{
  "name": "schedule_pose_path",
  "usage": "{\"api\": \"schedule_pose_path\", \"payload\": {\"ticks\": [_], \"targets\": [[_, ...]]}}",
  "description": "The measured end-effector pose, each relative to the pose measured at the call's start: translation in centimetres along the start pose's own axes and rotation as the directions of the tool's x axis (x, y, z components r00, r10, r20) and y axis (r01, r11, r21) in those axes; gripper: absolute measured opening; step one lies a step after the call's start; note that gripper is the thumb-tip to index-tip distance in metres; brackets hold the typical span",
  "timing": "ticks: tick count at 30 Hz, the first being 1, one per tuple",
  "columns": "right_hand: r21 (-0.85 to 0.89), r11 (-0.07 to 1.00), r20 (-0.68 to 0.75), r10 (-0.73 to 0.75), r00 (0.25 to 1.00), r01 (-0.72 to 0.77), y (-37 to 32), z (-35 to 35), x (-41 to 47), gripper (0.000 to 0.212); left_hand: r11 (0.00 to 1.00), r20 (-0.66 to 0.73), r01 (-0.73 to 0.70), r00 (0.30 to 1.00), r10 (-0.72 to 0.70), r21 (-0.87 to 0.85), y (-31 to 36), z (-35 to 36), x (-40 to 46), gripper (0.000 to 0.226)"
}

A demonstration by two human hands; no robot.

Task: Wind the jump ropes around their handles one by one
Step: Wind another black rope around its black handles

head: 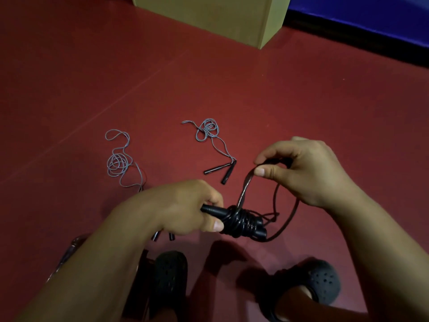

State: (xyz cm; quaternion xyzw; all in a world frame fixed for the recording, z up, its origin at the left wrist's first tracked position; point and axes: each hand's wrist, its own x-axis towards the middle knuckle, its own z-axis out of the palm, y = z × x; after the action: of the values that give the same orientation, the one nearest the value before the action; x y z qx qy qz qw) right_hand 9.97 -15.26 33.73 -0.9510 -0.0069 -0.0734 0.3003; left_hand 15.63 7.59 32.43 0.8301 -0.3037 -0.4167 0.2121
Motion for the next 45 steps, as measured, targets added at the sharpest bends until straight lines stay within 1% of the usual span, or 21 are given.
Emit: {"api": "schedule_pose_path", "payload": {"ticks": [5, 11, 14, 16, 18, 21, 23, 25, 26, 27, 29, 31, 32, 33, 34, 35, 36, 38, 40, 43, 45], "targets": [[-0.016, 0.999, 0.054, -0.035, 0.998, 0.036, -0.1, -0.1, 0.0, 0.013, 1.0, 0.036, 0.007, 0.999, -0.008, 0.019, 0.0, 0.2, 0.1, 0.01], [-0.072, 0.996, 0.157, -0.046, 0.987, 0.058, 0.0, 0.5, 0.2, 0.013, 0.999, 0.073, 0.013, 0.997, -0.017, 0.046, 0.0, 0.5, 0.2, 0.01], [-0.157, 0.984, 0.143, -0.061, 0.988, 0.083, 0.3, 1.0, 0.4, 0.015, 1.0, 0.072, 0.001, 0.997, -0.003, 0.026, 0.1, 0.4, 0.2, 0.009], [-0.223, 0.969, 0.104, -0.083, 0.991, 0.105, 0.7, 1.5, 0.5, 0.021, 1.0, 0.075, -0.016, 0.997, 0.016, -0.012, 0.3, 0.4, 0.2, 0.008], [-0.237, 0.964, 0.053, -0.111, 0.992, 0.12, 0.9, 1.9, 0.5, 0.03, 0.996, 0.084, -0.054, 0.995, 0.059, -0.069, 0.4, 0.2, 0.2, 0.008], [-0.142, 0.988, -0.051, -0.063, 0.997, 0.056, 1.2, 1.7, 0.4, 0.051, 0.968, 0.09, -0.148, 0.982, 0.169, -0.201, 0.8, -0.4, -0.4, 0.01], [-0.037, 0.999, -0.107, -0.039, 0.993, 0.035, 1.1, 1.4, 0.4, 0.052, 0.928, 0.089, -0.211, 0.965, 0.249, -0.308, 1.0, -0.8, -0.9, 0.014], [0.043, 0.999, -0.127, -0.026, 0.992, 0.032, 0.9, 1.2, 0.5, 0.044, 0.885, 0.085, -0.262, 0.945, 0.317, -0.384, 1.2, -1.0, -1.1, 0.016], [0.099, 0.995, -0.125, -0.008, 0.992, 0.021, 0.8, 1.2, 0.5, 0.037, 0.866, 0.081, -0.281, 0.936, 0.342, -0.413, 1.3, -1.0, -1.1, 0.013], [0.188, 0.982, -0.121, 0.007, 0.993, 0.016, 0.6, 1.3, 0.5, 0.03, 0.848, 0.072, -0.297, 0.929, 0.362, -0.439, 1.3, -1.0, -1.1, 0.01], [0.311, 0.95, -0.124, 0.007, 0.992, 0.032, 0.4, 1.4, 0.6, 0.028, 0.816, 0.049, -0.32, 0.92, 0.389, -0.481, 1.4, -0.9, -0.9, 0.013], [0.34, 0.939, -0.118, -0.007, 0.993, 0.047, 0.7, 1.7, 0.7, 0.02, 0.764, 0.022, -0.339, 0.908, 0.419, -0.548, 1.5, -0.8, -0.8, 0.023], [0.344, 0.938, -0.084, -0.005, 0.996, 0.034, 0.7, 1.8, 0.9, 0.014, 0.728, -0.004, -0.355, 0.9, 0.435, -0.586, 1.5, -0.9, -0.8, 0.032], [0.31, 0.95, -0.045, -0.031, 0.999, 0.043, 1.0, 2.0, 0.8, 0.009, 0.686, -0.043, -0.373, 0.894, 0.446, -0.625, 1.5, -0.8, -0.7, 0.043], [0.243, 0.967, -0.011, -0.077, 0.997, 0.077, 1.3, 2.3, 0.9, 0.011, 0.642, -0.097, -0.392, 0.891, 0.444, -0.659, 1.5, -0.9, -0.8, 0.05], [0.153, 0.983, 0.026, -0.111, 0.994, 0.105, 1.6, 2.6, 0.8, 0.019, 0.602, -0.161, -0.408, 0.892, 0.421, -0.686, 1.5, -0.9, -0.7, 0.053], [0.08, 0.993, 0.062, -0.097, 0.993, 0.092, 1.5, 2.8, 0.8, 0.03, 0.573, -0.228, -0.42, 0.897, 0.379, -0.703, 1.6, -0.9, -0.7, 0.052], [0.072, 0.997, 0.142, -0.016, 0.99, 0.006, 1.2, 2.9, 0.5, 0.044, 0.568, -0.355, -0.428, 0.903, 0.242, -0.703, 1.7, -1.1, -0.4, 0.04], [0.061, 0.997, 0.206, 0.033, 0.978, -0.047, 0.6, 3.2, 0.4, 0.044, 0.617, -0.45, -0.411, 0.887, 0.101, -0.672, 1.9, -1.0, -0.1, 0.035], [0.063, 0.996, 0.258, 0.043, 0.965, -0.061, -0.4, 3.4, 0.1, 0.044, 0.713, -0.534, -0.37, 0.846, -0.007, -0.595, 2.2, -0.8, 0.2, 0.039], [0.078, 0.995, 0.288, 0.032, 0.957, -0.056, -1.1, 3.6, -0.1, 0.043, 0.772, -0.573, -0.31, 0.815, -0.084, -0.555, 2.1, -0.7, 0.4, 0.041]]}}
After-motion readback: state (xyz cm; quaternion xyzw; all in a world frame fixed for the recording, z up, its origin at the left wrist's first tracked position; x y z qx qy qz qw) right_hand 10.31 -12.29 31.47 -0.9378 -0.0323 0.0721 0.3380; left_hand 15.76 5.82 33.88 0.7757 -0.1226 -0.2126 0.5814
